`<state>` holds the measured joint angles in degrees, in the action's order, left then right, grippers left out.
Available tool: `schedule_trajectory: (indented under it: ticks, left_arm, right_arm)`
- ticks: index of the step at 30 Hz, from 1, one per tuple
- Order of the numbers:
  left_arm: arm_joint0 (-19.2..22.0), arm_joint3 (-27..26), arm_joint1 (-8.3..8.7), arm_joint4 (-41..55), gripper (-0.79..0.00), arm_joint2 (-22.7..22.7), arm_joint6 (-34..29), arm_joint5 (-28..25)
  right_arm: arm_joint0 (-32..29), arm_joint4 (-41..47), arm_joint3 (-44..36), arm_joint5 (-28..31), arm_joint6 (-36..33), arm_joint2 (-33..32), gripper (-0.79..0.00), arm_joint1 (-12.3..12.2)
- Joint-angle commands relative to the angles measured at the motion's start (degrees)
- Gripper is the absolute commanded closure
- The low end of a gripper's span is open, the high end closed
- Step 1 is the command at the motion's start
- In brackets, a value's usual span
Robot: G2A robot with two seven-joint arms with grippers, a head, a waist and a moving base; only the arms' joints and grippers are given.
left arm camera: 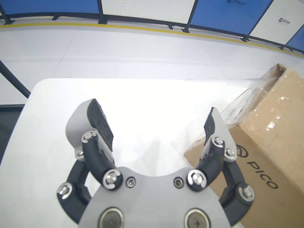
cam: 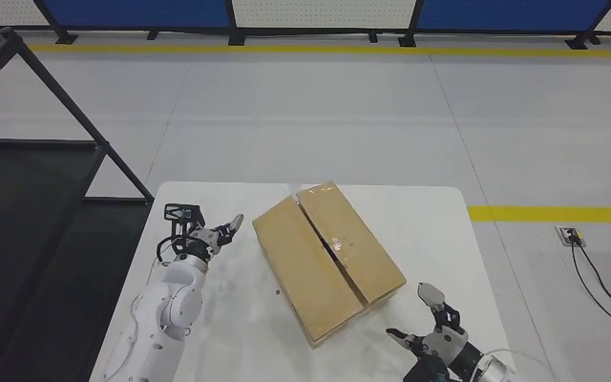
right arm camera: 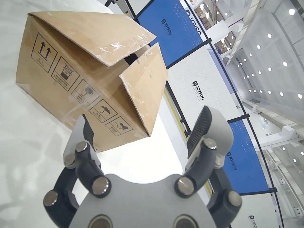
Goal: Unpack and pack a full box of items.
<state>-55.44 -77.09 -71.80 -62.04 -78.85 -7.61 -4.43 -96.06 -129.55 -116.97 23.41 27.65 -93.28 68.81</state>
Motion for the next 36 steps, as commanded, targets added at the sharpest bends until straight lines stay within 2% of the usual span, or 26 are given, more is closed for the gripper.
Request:
schedule_trajectory:
  ticks: [1, 10, 25, 36]
  left_arm:
    - [-0.05, -0.06, 0.0, -0.05, -0.785, -0.02, 0.45, 0.03]
    - [0.97, 1.17, -0.01, -0.38, -0.785, 0.4, 0.02, -1.64]
    - [7.23, 8.28, -0.37, -4.77, -0.785, 4.05, -1.49, -5.76]
    - [6.56, 8.57, -0.11, -6.15, -0.785, 4.28, 0.25, -9.61]
  right_arm:
    - [0.06, 0.02, 0.03, -0.01, 0.01, 0.04, -0.785, 0.01]
    - [0.5, 0.66, 0.61, -0.81, -1.82, 1.01, -0.785, 0.03]
    - [2.56, 5.7, 2.37, -4.1, -17.54, 3.72, -0.785, 0.54]
    - [3.27, 10.09, 2.62, -7.61, -23.8, 3.87, -0.785, 0.86]
